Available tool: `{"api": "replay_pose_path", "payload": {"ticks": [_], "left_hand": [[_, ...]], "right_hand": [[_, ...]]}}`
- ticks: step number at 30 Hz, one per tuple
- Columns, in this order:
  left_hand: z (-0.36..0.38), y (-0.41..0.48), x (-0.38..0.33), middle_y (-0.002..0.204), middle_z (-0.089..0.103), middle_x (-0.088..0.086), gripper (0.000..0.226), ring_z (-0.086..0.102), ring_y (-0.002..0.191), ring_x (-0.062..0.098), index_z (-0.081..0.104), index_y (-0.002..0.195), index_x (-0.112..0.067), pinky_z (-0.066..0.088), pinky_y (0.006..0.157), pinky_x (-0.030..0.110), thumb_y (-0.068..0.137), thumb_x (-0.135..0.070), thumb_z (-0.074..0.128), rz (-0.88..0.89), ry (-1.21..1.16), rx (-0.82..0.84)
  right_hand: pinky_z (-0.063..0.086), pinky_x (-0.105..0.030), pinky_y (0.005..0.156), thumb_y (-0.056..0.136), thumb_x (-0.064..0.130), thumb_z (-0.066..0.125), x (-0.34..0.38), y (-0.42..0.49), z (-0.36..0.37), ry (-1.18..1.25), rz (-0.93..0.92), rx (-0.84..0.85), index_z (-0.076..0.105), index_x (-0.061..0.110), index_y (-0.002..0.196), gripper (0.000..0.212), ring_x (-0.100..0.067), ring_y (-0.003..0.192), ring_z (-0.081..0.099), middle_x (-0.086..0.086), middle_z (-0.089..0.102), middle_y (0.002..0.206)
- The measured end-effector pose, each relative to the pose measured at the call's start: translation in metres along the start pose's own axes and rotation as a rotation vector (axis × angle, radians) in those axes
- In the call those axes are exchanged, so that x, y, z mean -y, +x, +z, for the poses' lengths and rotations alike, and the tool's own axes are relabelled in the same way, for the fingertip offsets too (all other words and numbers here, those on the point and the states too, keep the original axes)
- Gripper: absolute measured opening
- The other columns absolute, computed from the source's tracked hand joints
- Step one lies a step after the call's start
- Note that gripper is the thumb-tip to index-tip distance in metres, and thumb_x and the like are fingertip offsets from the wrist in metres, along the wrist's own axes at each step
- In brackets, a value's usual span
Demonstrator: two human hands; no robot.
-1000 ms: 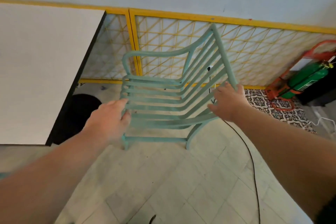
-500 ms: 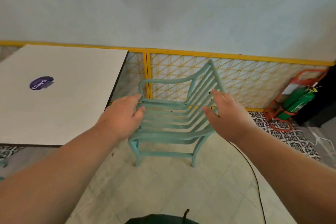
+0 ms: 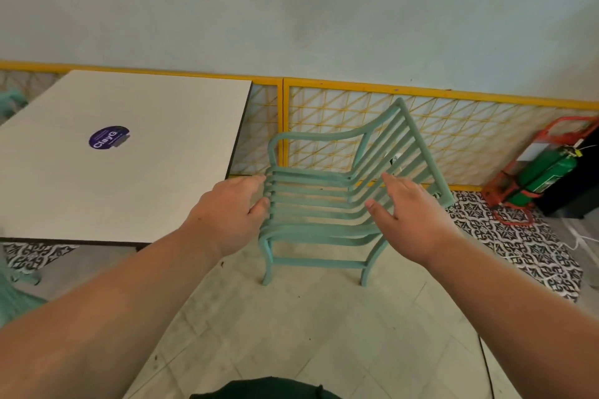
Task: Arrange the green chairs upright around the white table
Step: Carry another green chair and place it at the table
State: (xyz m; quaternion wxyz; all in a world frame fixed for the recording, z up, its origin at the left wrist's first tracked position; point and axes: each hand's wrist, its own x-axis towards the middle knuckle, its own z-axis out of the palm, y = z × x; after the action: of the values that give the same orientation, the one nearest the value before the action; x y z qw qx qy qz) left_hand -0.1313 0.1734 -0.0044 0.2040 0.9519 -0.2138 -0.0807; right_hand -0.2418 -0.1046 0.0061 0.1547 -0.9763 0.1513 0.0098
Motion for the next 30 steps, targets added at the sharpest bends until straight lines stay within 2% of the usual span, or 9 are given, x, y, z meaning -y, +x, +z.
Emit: {"api": "replay_pose_path", "payload": {"ticks": [8,14,19,23,27,30], "left_hand": [[-0.021,-0.054,0.023,0.158,0.038,-0.006,0.053,0.03,0.146,0.018,0.033,0.155,-0.029,0.031,0.116,0.04,0.104,-0.042,0.037,-0.114,0.023,-0.054],[-0.003,-0.139,0.038,0.155,0.044,0.0,0.054,0.037,0.142,0.023,0.037,0.153,-0.025,0.035,0.115,0.043,0.102,-0.043,0.04,-0.296,0.006,-0.107],[0.005,-0.215,0.034,0.152,0.047,0.005,0.055,0.042,0.139,0.024,0.035,0.155,-0.021,0.035,0.113,0.038,0.103,-0.04,0.041,-0.436,0.009,-0.164],[0.002,-0.263,0.042,0.151,0.048,0.003,0.054,0.043,0.138,0.024,0.036,0.154,-0.023,0.038,0.113,0.042,0.102,-0.04,0.041,-0.552,0.026,-0.23],[0.002,-0.298,0.063,0.151,0.048,0.003,0.053,0.042,0.138,0.025,0.038,0.152,-0.023,0.037,0.111,0.041,0.102,-0.041,0.041,-0.64,0.037,-0.249],[0.007,-0.326,0.092,0.15,0.049,0.005,0.055,0.044,0.137,0.027,0.039,0.152,-0.022,0.039,0.111,0.045,0.101,-0.042,0.04,-0.697,0.028,-0.246]], "right_hand": [[0.025,-0.04,0.123,0.102,0.053,0.039,0.037,-0.011,0.022,0.026,-0.123,0.051,0.026,0.016,0.159,0.07,-0.02,0.15,0.027,-0.004,0.035,0.162],[0.025,-0.039,0.122,0.103,0.052,0.04,0.064,-0.03,0.038,-0.017,-0.346,0.135,0.027,0.015,0.159,0.069,-0.022,0.15,0.03,-0.005,0.035,0.162],[0.027,-0.04,0.121,0.102,0.051,0.042,0.084,-0.054,0.061,-0.028,-0.521,0.208,0.032,0.012,0.157,0.068,-0.025,0.147,0.034,-0.009,0.04,0.159],[0.027,-0.04,0.12,0.103,0.05,0.041,0.12,-0.078,0.072,-0.012,-0.626,0.264,0.03,0.014,0.158,0.066,-0.024,0.149,0.031,-0.008,0.038,0.16],[0.033,-0.039,0.116,0.104,0.046,0.044,0.155,-0.099,0.084,0.009,-0.716,0.298,0.032,0.014,0.157,0.064,-0.026,0.14,0.041,-0.009,0.045,0.153],[0.033,-0.038,0.115,0.103,0.046,0.045,0.179,-0.111,0.101,0.001,-0.755,0.312,0.033,0.015,0.157,0.064,-0.024,0.141,0.041,-0.007,0.046,0.153]]}}
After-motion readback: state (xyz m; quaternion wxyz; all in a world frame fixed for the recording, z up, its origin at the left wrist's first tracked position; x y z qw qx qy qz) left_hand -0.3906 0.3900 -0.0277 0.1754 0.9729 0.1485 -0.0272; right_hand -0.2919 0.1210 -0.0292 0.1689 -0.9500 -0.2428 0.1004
